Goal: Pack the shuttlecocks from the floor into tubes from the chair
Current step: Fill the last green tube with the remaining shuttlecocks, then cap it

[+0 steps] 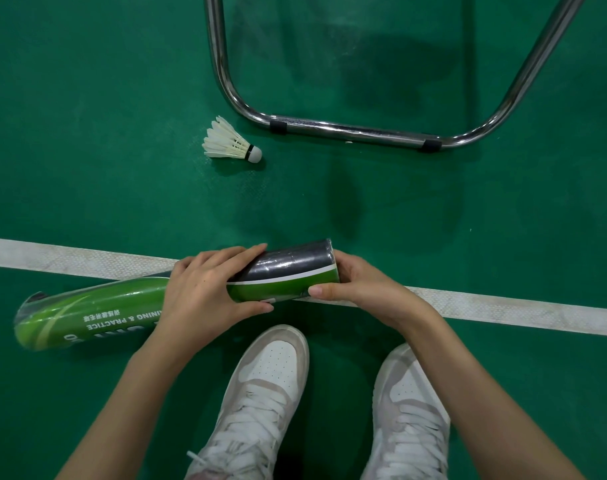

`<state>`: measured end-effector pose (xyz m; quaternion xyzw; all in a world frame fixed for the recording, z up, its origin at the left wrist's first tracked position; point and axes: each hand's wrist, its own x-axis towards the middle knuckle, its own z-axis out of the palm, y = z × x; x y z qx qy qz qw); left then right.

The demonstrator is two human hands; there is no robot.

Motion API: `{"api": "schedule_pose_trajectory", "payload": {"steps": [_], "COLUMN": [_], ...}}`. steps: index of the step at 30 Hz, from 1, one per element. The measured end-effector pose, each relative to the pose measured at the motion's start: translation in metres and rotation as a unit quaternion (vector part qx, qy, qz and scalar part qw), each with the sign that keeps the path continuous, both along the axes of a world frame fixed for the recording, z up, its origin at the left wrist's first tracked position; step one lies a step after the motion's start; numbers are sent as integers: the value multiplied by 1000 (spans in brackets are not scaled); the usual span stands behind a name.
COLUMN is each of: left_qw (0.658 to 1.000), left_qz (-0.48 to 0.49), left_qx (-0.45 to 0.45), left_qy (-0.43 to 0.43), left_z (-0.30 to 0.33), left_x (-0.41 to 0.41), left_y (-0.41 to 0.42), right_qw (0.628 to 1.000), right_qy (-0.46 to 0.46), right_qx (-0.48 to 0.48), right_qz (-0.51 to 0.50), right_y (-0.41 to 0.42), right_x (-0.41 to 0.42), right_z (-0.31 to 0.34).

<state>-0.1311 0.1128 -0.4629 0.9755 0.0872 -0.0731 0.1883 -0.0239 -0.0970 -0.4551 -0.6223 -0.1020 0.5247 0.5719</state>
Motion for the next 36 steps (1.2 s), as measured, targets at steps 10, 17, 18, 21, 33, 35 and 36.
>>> {"api": "schedule_pose_trajectory", "payload": {"steps": [10, 17, 18, 21, 33, 35, 36], "left_qw": [998, 997, 997, 996, 994, 994, 994], "left_qz": [31, 46, 50, 61, 79, 79, 79], "left_qx": [-7, -4, -4, -5, -13, -12, -12], "left_qy": [49, 65, 66, 68, 76, 80, 81], "left_z": [2, 3, 4, 4, 6, 5, 5], "left_x": [12, 17, 18, 22, 25, 24, 23], "left_y": [7, 13, 13, 17, 29, 30, 30], "right_qw": [998, 975, 972, 965, 880, 864, 860], "right_qy": [-43, -190, -206, -246, -407, -417, -420], "right_qx": [-35, -79, -82, -88, -180, -202, -206], "right_qz": [-40, -80, -75, -26, 165, 196, 206], "right_y": [-5, 29, 38, 66, 143, 146, 147], "right_x": [31, 76, 81, 94, 127, 130, 131], "right_z": [1, -8, -10, -19, -42, -46, -47]}}
